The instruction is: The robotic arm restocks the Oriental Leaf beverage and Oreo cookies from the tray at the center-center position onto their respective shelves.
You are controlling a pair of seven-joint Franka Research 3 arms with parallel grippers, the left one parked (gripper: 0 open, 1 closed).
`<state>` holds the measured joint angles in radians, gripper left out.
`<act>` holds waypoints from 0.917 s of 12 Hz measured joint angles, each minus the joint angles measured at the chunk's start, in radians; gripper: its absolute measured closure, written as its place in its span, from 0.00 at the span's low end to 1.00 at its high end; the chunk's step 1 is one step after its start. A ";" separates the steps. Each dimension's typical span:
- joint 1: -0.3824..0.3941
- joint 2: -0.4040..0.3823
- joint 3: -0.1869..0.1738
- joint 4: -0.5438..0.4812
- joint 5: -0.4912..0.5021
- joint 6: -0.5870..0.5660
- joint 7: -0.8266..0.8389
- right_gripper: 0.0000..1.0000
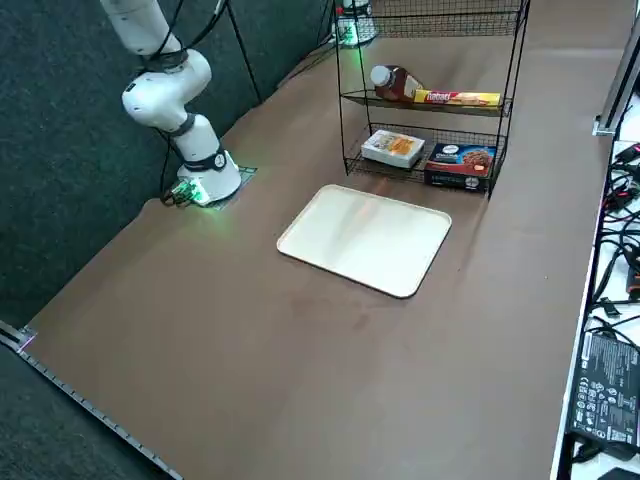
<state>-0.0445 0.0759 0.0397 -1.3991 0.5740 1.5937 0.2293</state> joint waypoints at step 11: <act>0.141 0.052 0.001 -0.026 -0.002 0.001 0.043 0.44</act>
<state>0.0964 0.1283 0.0406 -1.4249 0.5719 1.5948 0.2726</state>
